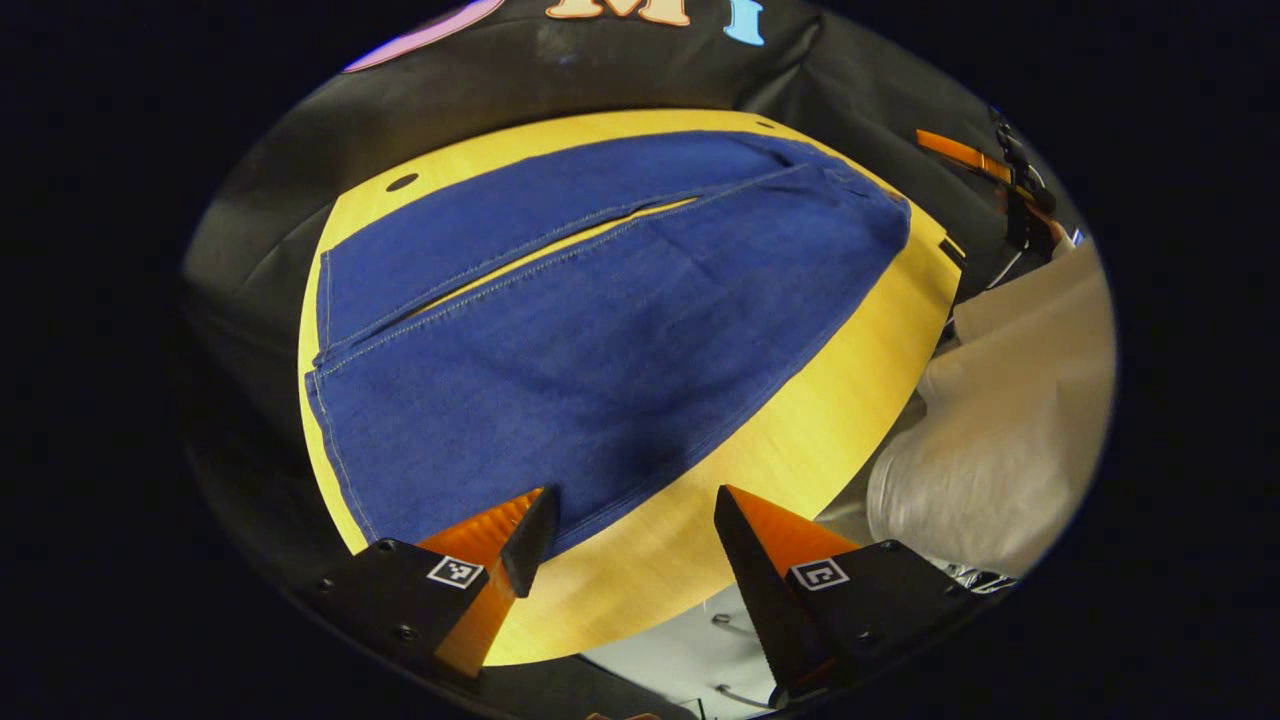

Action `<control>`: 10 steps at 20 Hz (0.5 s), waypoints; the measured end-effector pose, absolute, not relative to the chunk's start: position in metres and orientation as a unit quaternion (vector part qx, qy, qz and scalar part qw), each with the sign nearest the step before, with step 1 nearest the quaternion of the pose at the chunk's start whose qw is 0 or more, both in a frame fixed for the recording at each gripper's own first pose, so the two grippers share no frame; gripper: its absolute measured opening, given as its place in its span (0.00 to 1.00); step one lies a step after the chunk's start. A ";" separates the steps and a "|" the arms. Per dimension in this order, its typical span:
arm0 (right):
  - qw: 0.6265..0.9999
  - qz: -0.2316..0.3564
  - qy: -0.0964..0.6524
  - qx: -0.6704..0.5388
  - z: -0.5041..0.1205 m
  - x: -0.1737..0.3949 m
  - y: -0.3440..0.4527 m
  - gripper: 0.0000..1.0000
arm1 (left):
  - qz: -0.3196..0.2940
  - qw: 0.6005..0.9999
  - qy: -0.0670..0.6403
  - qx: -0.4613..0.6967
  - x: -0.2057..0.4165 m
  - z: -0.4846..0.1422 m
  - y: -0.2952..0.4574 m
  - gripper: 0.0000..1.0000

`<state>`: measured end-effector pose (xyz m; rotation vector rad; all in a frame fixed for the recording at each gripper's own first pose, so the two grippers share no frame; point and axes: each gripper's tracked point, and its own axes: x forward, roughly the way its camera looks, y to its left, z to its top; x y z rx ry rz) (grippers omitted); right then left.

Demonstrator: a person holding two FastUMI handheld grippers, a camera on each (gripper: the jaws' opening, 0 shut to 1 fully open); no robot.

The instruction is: Grasp the waist and the cuffs of the jeans and fold them to make the two legs overlap; first hold the waist and fold one-third of the jeans toward the cuffs, then hold the cuffs and fold the remaining one-third in the same direction to finish folding.

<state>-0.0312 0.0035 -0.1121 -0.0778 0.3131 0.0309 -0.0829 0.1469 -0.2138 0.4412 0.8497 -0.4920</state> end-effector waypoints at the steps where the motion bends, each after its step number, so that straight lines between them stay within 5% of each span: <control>1: 0.986 0.013 0.160 -0.038 -0.114 -0.033 0.002 0.94 | -0.232 0.855 0.408 0.220 -0.080 -0.215 0.152 0.95; 8: 0.983 0.003 0.175 -0.051 -0.123 -0.038 -0.012 0.98 | -0.221 0.840 0.421 0.263 -0.070 -0.222 0.172 0.92; 10: 0.982 0.001 0.181 -0.049 -0.127 -0.039 -0.016 0.98 | -0.216 0.837 0.425 0.270 -0.071 -0.223 0.175 0.82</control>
